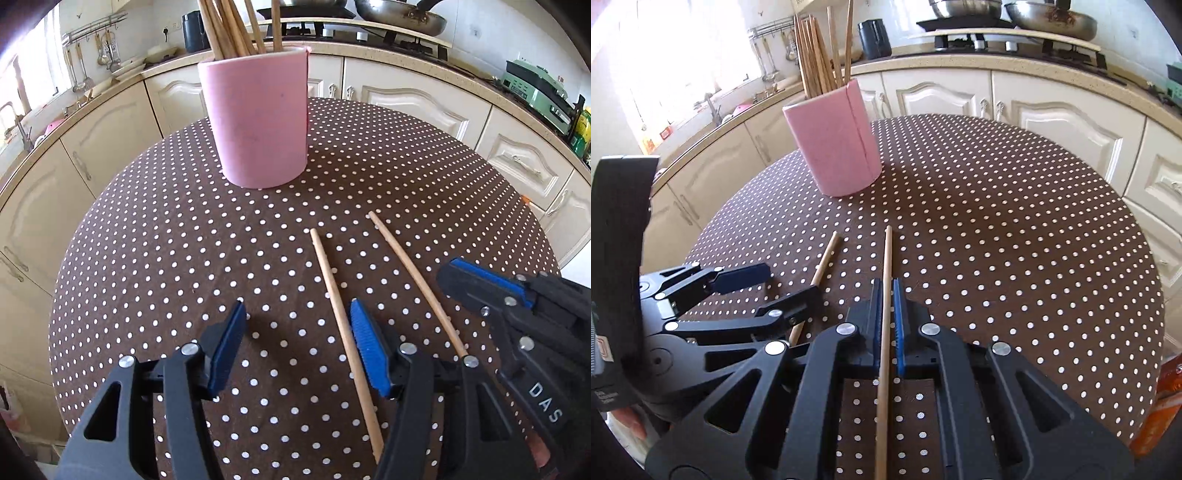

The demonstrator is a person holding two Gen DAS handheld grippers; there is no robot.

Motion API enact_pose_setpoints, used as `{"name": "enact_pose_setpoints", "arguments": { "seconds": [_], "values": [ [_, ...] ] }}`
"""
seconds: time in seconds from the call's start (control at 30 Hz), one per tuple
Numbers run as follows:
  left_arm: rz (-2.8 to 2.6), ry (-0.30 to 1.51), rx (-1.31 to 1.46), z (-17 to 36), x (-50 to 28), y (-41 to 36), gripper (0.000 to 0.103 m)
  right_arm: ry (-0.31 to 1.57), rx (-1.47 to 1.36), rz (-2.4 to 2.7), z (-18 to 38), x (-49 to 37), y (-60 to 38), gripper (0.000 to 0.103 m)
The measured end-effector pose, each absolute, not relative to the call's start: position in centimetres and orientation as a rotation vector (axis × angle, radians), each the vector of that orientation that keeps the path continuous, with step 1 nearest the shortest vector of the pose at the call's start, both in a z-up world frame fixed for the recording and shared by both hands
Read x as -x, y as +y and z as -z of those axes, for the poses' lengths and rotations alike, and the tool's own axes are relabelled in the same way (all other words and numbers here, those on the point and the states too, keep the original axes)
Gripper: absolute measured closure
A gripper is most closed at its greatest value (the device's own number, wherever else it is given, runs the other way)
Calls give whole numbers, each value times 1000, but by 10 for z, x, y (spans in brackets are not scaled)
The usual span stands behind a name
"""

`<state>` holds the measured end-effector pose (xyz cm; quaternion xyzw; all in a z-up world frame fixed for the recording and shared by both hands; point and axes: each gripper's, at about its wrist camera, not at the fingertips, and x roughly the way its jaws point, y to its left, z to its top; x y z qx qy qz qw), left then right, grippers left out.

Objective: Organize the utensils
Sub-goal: 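Grasp one chopstick with the right gripper while the left gripper grasps another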

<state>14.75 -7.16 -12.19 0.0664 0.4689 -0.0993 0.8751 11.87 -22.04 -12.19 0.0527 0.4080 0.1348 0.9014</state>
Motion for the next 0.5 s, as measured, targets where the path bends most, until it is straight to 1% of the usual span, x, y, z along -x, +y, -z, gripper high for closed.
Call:
{"name": "enact_pose_setpoints", "arguments": {
  "seconds": [0.03,0.07,0.1,0.13,0.17,0.2,0.23,0.3,0.33,0.37,0.4,0.43,0.47,0.5],
  "values": [
    [209,971,-141,121,-150,-72,59,850,-82,-254,122,-121,-220,95],
    [212,963,-140,121,-151,-73,65,848,-65,-240,124,-122,-218,93],
    [204,957,-134,120,-152,-72,79,853,-67,-240,124,-123,-219,90],
    [193,953,-127,120,-153,-67,91,864,-79,-245,126,-125,-220,81],
    [190,953,-108,120,-154,-64,92,871,-84,-247,127,-127,-220,64],
    [198,954,-91,121,-156,-61,95,872,-78,-238,127,-128,-219,51],
    [208,956,-74,121,-157,-57,97,865,-71,-230,127,-127,-217,44],
    [237,960,-29,123,-160,-46,97,856,-51,-242,126,-127,-213,44],
    [247,961,-9,123,-161,-42,97,868,-29,-238,128,-130,-210,47],
    [253,960,1,124,-162,-41,97,888,-12,-234,132,-134,-207,60],
    [261,956,11,125,-160,-37,97,891,8,-220,131,-136,-203,63],
    [266,952,18,126,-158,-34,97,895,27,-220,132,-138,-199,76],
    [270,948,25,126,-156,-32,97,891,53,-209,133,-137,-195,87],
    [273,944,31,126,-155,-31,97,891,80,-204,133,-137,-191,93]
  ]
}}
